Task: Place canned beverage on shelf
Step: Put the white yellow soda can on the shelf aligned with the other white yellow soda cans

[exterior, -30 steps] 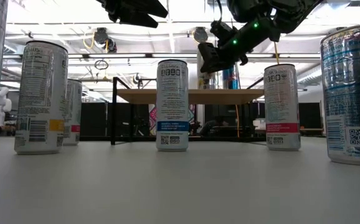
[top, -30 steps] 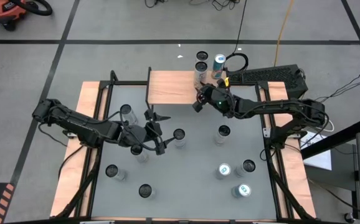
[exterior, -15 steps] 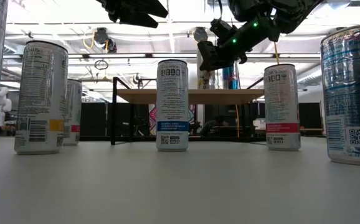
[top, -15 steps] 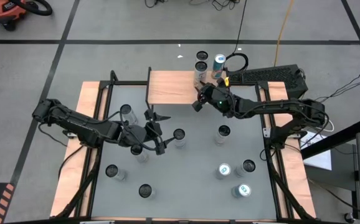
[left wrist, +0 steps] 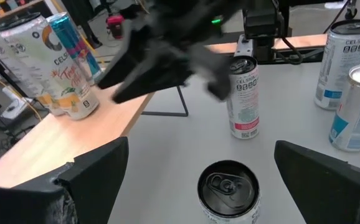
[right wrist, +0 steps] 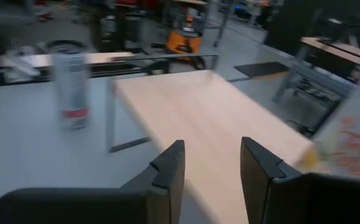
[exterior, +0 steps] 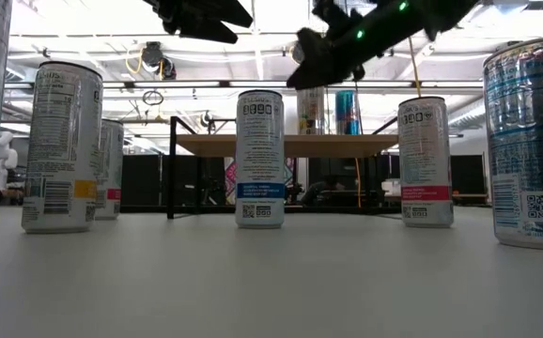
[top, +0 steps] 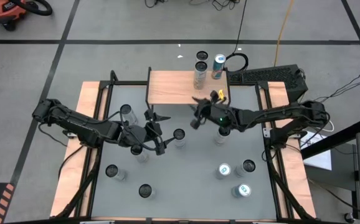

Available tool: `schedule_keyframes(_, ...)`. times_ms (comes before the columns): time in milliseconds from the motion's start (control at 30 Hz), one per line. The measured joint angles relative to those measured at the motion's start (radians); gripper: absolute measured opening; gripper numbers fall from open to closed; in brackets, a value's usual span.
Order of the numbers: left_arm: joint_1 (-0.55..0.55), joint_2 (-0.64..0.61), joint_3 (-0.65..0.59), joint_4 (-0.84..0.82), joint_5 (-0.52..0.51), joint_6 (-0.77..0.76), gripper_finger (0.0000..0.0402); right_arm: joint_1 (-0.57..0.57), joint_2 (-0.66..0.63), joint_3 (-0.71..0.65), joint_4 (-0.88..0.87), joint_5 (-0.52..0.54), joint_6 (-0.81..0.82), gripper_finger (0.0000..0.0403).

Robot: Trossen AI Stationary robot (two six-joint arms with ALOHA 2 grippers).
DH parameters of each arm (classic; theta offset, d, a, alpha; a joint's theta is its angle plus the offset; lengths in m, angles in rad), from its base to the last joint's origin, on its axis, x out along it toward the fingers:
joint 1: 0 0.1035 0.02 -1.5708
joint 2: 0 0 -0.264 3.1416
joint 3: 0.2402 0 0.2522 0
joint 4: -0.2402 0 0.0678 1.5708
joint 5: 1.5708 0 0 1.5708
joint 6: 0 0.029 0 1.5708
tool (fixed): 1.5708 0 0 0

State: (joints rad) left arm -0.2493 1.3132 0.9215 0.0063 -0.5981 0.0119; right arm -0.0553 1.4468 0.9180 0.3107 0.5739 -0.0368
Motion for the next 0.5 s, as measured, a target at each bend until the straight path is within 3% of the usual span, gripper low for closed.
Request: schedule_keyframes(500, -0.052, 0.0, 0.0, -0.057, 0.0, -0.106, 0.0397, 0.35, -0.056, 0.0, -0.028, 0.001, 0.12, 0.0089)
